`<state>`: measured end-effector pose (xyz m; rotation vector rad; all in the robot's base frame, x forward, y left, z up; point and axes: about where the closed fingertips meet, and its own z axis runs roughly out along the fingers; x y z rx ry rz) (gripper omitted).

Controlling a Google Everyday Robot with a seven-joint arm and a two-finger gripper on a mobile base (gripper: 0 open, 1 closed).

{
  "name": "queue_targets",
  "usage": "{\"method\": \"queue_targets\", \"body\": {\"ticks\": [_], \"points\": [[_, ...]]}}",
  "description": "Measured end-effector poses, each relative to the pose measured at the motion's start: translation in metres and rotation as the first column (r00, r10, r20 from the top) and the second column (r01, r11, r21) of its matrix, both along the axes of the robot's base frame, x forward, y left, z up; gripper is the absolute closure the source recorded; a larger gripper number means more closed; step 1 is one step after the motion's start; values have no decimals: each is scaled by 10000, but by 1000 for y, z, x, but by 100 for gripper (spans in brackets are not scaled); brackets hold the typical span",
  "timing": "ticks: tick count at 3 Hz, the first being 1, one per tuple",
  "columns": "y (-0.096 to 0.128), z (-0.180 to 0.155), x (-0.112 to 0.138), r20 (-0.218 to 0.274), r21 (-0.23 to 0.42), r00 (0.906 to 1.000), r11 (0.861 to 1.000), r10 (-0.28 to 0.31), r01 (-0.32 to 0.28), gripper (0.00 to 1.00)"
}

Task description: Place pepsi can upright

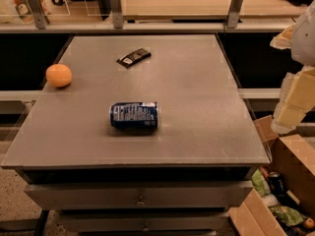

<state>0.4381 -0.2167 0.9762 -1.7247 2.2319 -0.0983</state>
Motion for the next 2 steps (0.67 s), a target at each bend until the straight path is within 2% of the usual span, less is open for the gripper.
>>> {"method": "queue_targets", "body": {"ticks": [1,2], "points": [[1,1,1,27,1,10000,10000,16,-16,0],[27,-4,7,-170,-52,9984,9986,532,-533,0]]}}
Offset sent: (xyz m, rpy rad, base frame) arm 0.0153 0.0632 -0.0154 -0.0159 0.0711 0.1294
